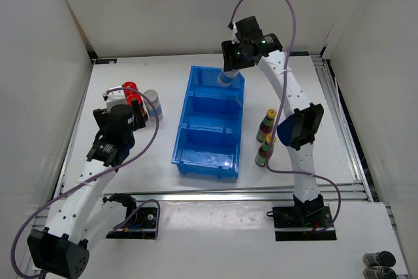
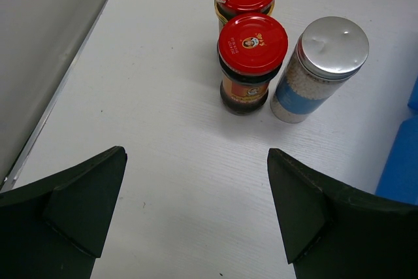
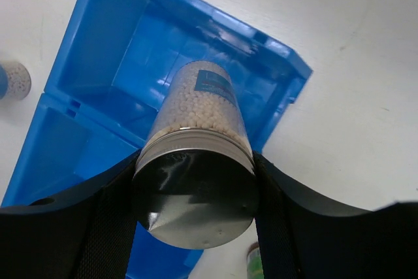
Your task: Organize the condiment bottles
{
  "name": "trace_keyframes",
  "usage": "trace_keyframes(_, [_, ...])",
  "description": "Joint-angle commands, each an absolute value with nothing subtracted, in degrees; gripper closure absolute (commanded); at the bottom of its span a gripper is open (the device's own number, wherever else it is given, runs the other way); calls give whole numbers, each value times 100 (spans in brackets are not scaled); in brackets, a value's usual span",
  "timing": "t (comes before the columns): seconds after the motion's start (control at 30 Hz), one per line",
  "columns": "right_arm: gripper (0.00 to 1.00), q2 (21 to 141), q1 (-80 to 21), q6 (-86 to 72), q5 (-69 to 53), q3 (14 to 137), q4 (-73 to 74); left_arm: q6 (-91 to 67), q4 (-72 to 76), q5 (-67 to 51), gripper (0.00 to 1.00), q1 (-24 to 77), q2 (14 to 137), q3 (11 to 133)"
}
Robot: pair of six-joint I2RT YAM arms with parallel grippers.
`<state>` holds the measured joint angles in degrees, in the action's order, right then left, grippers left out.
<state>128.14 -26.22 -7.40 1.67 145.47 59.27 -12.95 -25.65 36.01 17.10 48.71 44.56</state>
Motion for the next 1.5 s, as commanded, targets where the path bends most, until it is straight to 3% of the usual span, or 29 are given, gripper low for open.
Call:
trace_keyframes(0.0, [100,12814,-2759,-528,-237,14625,5169,-1292,-2531,3683,0,1740,4799,4430])
trace_keyframes(0.63, [99,14036,-3226,-53,-536,14994,4333,-1292,-2531,3630,0,1846,4852,4430])
trace_keyframes(1.03, [100,13466,-3226,149,852,14783,4675,-1292,-2479,3630,0,1846,4852,4430])
trace_keyframes(1.33, [100,12832,-2945,-18,976,13668,5246,-1292,-2479,3577,0,1846,4799,4430])
trace_keyframes(1.47, [100,12998,-2743,-141,801,14043,5537,-1292,-2479,3445,0,1898,4860,4430])
